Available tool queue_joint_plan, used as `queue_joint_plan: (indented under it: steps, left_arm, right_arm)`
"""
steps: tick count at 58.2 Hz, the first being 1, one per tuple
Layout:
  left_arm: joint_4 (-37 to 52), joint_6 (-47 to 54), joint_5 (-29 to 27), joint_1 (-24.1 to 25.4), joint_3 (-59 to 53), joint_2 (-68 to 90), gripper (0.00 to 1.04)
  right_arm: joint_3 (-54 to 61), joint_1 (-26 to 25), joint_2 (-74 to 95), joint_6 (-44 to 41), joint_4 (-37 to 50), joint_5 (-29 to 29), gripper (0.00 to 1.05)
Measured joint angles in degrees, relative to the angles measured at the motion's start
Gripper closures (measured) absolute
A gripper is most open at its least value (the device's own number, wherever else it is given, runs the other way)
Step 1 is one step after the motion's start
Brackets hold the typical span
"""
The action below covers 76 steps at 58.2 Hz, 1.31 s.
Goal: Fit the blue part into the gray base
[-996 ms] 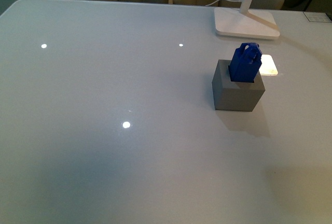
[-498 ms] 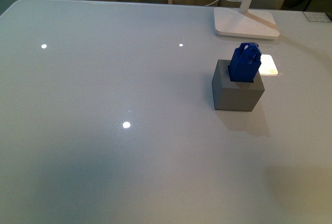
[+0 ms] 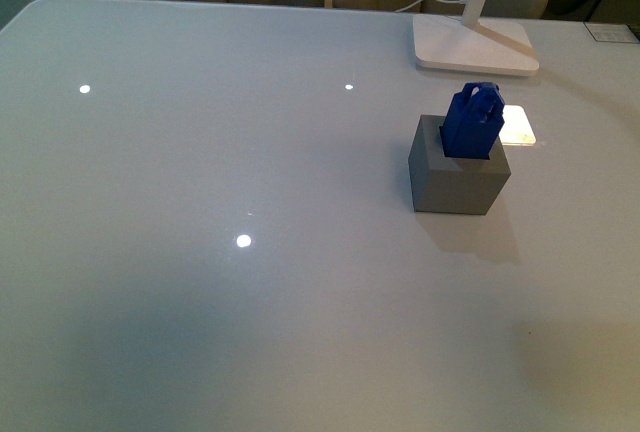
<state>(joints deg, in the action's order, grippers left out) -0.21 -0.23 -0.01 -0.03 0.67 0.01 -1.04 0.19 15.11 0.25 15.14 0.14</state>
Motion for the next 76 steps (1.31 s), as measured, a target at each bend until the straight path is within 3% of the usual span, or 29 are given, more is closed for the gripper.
queue_joint_plan:
  steps: [17,23,35,42,56,62,76]
  left_arm:
    - [0.0,0.0,0.0,0.0,0.0,0.0,0.07]
    - [0.0,0.0,0.0,0.0,0.0,0.0,0.07]
    - [0.0,0.0,0.0,0.0,0.0,0.0,0.07]
    - [0.0,0.0,0.0,0.0,0.0,0.0,0.07]
    - [0.0,0.0,0.0,0.0,0.0,0.0,0.07]
    - [0.0,0.0,0.0,0.0,0.0,0.0,0.07]
    - [0.0,0.0,0.0,0.0,0.0,0.0,0.07]
  right_arm:
    - [0.0,0.0,-5.1,0.0,-5.1,0.0,1.03]
    - [0.0,0.0,-12.4,0.0,-14.1,0.0,1.03]
    - [0.0,0.0,-14.7,0.0,-15.0,0.0,1.03]
    - [0.0,0.0,-14.8,-0.1,-15.1,0.0,0.75]
    - [0.0,0.0,-14.8,-0.1,-15.1,0.0,0.34]
    - [0.0,0.0,-14.8,-0.1,-15.1,0.0,0.09]
    - [0.0,0.0,-14.8,-0.1,-15.1,0.0,0.09]
